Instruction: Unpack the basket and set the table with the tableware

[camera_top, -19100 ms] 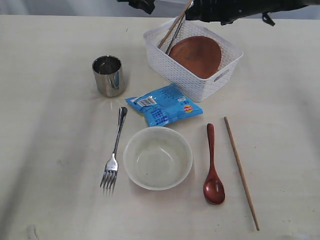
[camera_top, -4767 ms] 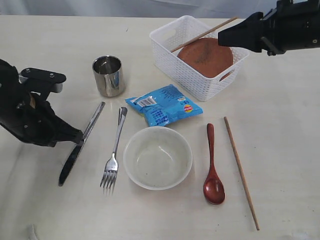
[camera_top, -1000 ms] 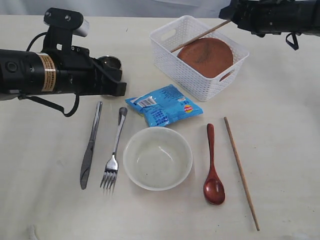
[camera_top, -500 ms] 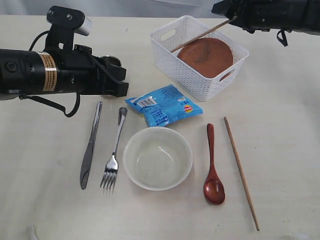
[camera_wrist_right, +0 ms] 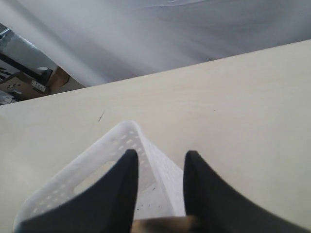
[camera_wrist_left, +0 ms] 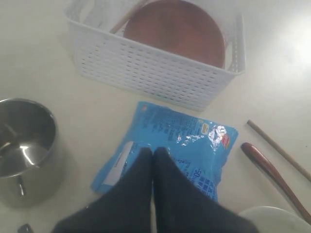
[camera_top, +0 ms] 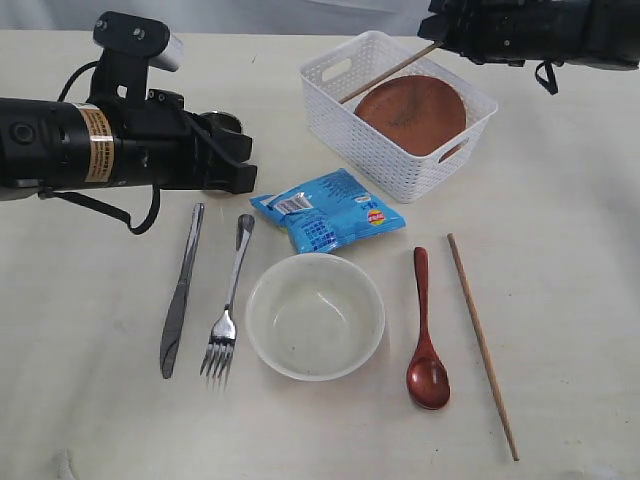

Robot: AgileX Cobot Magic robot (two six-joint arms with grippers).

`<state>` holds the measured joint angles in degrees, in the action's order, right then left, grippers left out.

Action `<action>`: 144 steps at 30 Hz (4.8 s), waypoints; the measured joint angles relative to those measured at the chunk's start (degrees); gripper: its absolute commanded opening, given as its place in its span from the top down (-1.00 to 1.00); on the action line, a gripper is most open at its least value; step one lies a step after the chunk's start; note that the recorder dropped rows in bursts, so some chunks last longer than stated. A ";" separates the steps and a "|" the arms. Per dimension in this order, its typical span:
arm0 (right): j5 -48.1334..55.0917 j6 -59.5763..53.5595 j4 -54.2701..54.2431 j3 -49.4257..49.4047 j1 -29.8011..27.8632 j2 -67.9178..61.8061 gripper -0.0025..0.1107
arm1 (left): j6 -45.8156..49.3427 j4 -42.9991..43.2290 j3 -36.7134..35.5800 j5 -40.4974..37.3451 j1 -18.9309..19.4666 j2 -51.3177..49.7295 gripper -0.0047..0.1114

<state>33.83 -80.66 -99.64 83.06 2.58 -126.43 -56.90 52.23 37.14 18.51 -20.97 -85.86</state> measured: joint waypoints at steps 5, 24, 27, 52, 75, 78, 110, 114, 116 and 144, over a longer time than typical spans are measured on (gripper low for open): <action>0.96 2.01 -1.87 0.11 0.00 0.00 0.96 | 0.11 0.00 0.00 0.00 0.00 0.00 0.92; -1.20 0.39 -0.66 0.96 -0.10 12.62 0.96 | 0.33 0.00 0.00 0.00 0.00 0.00 0.92; -3.21 1.16 2.29 1.58 -0.10 17.20 0.96 | 0.33 0.00 0.00 -0.13 0.00 0.00 0.92; 34.85 76.02 83.95 2.51 1.00 41.80 0.96 | 0.43 0.19 -0.37 -0.49 0.00 0.00 0.92; 23.30 99.26 103.98 -31.64 19.93 44.97 0.96 | 0.43 1.20 -0.37 -0.77 0.00 0.00 0.92; 18.04 99.69 103.98 -32.39 19.93 42.16 0.96 | 0.43 1.20 -0.37 -0.77 0.00 0.00 0.92; -5.82 106.39 111.39 -33.15 19.93 24.34 0.96 | 0.22 1.24 -0.61 -0.77 0.00 0.00 0.92; -5.82 106.39 111.50 -33.15 19.93 24.34 0.96 | 0.22 1.24 -1.06 -0.77 0.00 0.00 0.92; -5.82 106.39 111.50 -33.15 19.93 24.34 0.96 | 0.22 1.24 -1.06 -0.77 0.00 0.10 0.92; -5.38 106.39 110.89 -33.15 19.93 22.39 0.43 | 0.22 1.24 -1.06 -0.77 0.00 0.10 0.92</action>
<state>28.45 25.74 11.25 49.92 22.51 -104.04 -56.68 53.47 36.08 17.74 -20.97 -85.76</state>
